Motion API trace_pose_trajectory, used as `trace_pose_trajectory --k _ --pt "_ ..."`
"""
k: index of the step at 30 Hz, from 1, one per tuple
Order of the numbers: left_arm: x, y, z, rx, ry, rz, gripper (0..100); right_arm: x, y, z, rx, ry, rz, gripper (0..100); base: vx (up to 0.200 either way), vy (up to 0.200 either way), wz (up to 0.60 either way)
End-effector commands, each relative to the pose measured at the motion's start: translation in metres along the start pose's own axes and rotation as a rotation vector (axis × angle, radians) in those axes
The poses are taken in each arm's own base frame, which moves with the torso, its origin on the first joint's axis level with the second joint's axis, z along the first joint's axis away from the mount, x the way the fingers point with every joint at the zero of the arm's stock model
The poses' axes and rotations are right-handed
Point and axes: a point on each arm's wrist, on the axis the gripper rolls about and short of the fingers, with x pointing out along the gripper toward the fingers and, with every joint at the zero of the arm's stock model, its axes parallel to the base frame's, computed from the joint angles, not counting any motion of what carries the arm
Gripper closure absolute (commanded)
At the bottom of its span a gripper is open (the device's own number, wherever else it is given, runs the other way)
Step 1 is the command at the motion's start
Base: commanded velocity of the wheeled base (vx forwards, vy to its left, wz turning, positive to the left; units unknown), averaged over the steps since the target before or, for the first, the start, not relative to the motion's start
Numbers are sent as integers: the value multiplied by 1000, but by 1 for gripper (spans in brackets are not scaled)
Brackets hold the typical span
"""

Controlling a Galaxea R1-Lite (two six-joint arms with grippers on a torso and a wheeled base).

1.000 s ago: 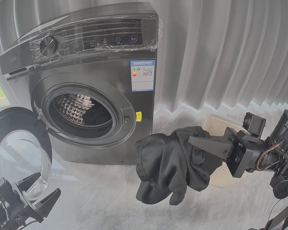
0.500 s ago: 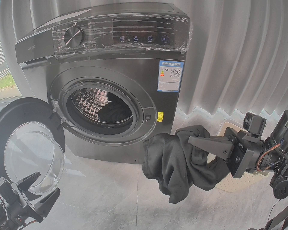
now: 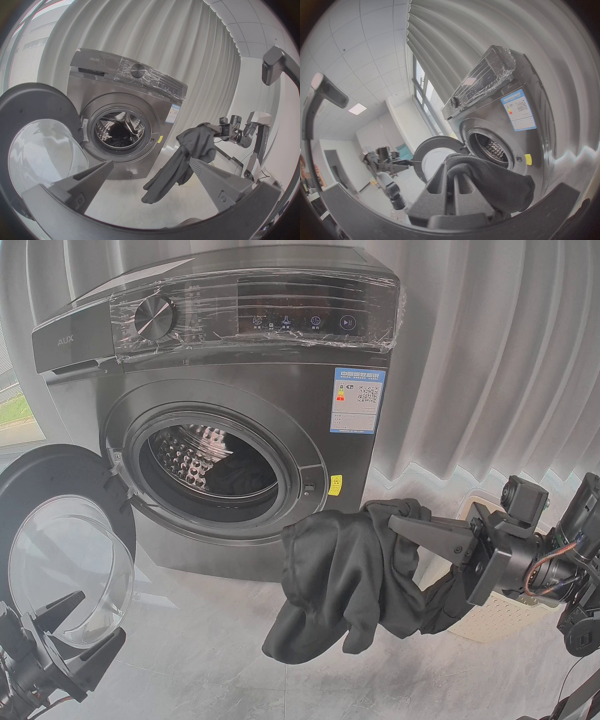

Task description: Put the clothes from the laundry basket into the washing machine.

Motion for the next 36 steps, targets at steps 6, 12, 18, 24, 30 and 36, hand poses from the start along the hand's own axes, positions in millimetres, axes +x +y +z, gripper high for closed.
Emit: trace_pose_trajectory --k 6,12,18,24,30,36 --pt "21 -7 18 4 28 -76 0 45 11 -15 -31 -68 -247 100 0 0 0" --pt "34 -11 29 17 39 -76 0 61 10 -10 -34 -113 -283 100 0 0 0" --pt "51 -14 31 17 85 -82 0 70 9 -12 -28 -122 -273 100 0 0 0" --pt "72 -20 33 14 143 -179 0 74 11 -7 3 -148 -262 100 0 0 0" --pt "90 -23 32 13 166 -229 0 74 10 -7 18 -149 -261 100 0 0 0" --pt "112 -29 27 10 163 -287 0 75 9 -9 26 -143 -265 100 0 0 0"
